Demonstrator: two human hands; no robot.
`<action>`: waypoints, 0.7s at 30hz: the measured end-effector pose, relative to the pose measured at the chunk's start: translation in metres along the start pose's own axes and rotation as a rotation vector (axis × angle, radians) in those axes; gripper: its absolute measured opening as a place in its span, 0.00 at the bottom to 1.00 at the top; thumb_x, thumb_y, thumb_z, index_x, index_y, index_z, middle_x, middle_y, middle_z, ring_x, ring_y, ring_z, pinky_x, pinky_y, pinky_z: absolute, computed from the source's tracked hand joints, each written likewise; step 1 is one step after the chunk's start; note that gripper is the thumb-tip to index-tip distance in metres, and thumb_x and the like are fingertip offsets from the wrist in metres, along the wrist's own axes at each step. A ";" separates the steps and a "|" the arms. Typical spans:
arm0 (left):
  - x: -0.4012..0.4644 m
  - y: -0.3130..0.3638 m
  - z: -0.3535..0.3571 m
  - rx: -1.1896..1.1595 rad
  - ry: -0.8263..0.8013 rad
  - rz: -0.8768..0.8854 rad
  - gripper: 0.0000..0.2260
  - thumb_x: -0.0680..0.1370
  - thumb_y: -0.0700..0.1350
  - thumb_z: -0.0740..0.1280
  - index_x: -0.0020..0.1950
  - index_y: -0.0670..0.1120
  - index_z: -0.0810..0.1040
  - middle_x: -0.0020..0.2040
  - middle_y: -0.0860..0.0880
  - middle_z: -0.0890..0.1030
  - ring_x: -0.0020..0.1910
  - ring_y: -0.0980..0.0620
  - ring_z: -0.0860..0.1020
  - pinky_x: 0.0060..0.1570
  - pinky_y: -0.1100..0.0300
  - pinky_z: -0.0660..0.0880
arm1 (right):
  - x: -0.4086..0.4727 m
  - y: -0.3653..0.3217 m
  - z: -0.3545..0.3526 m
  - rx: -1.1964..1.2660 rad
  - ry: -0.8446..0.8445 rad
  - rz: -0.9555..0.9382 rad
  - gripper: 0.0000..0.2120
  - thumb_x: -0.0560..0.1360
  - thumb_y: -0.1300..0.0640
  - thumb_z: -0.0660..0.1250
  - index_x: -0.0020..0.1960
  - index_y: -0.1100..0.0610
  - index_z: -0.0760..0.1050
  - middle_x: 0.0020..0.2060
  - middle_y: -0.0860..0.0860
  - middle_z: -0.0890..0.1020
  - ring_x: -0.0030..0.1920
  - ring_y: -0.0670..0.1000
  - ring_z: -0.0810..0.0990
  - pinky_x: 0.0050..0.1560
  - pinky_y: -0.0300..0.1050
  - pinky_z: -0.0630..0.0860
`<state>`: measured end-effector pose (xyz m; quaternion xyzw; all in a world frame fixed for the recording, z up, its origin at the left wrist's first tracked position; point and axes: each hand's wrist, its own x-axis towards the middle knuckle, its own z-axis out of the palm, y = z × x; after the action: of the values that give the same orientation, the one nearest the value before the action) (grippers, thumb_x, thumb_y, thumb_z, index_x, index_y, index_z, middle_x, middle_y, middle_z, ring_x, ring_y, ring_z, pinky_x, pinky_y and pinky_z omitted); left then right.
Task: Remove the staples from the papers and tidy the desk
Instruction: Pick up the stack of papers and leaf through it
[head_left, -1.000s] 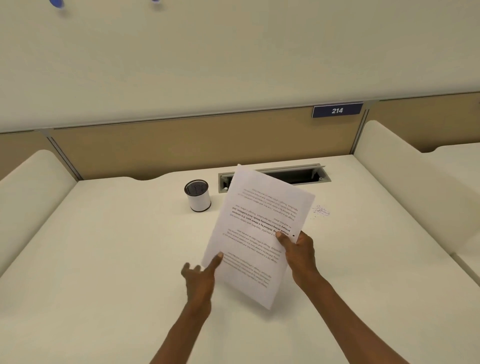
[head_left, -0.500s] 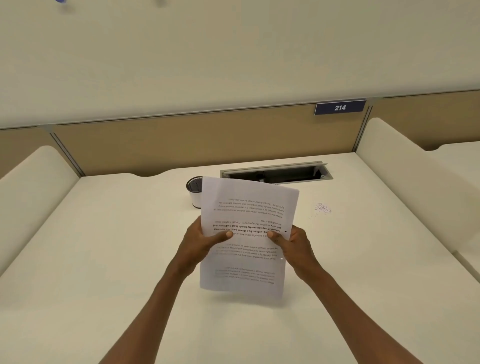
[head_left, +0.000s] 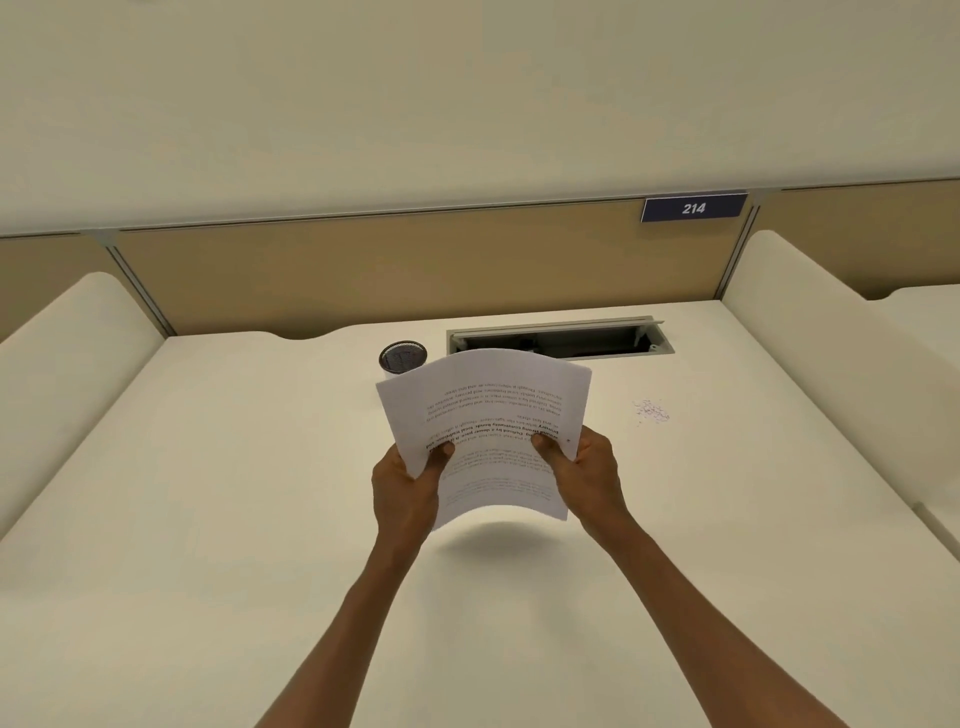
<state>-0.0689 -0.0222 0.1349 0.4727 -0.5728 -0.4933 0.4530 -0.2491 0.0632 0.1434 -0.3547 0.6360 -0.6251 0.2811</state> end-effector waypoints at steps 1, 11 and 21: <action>-0.002 -0.002 0.000 -0.013 0.002 -0.008 0.05 0.76 0.43 0.74 0.48 0.52 0.82 0.44 0.57 0.86 0.43 0.60 0.84 0.40 0.66 0.77 | -0.001 0.003 0.000 -0.001 0.002 0.015 0.07 0.76 0.59 0.69 0.54 0.52 0.80 0.48 0.47 0.85 0.47 0.48 0.83 0.45 0.42 0.81; -0.013 -0.023 -0.003 0.003 -0.005 -0.098 0.05 0.76 0.43 0.75 0.49 0.52 0.83 0.43 0.59 0.86 0.43 0.60 0.83 0.41 0.63 0.76 | -0.010 0.028 0.000 -0.027 -0.012 0.144 0.05 0.74 0.60 0.72 0.48 0.52 0.82 0.43 0.46 0.85 0.43 0.44 0.83 0.42 0.37 0.80; -0.018 -0.044 -0.004 0.054 -0.064 -0.153 0.05 0.76 0.44 0.75 0.49 0.53 0.83 0.43 0.58 0.87 0.45 0.54 0.84 0.43 0.57 0.79 | -0.013 0.049 -0.001 -0.071 -0.038 0.212 0.08 0.73 0.62 0.73 0.49 0.52 0.81 0.44 0.48 0.85 0.46 0.50 0.84 0.45 0.41 0.80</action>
<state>-0.0585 -0.0080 0.0907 0.5110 -0.5625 -0.5256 0.3824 -0.2471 0.0730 0.0936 -0.3069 0.6861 -0.5621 0.3451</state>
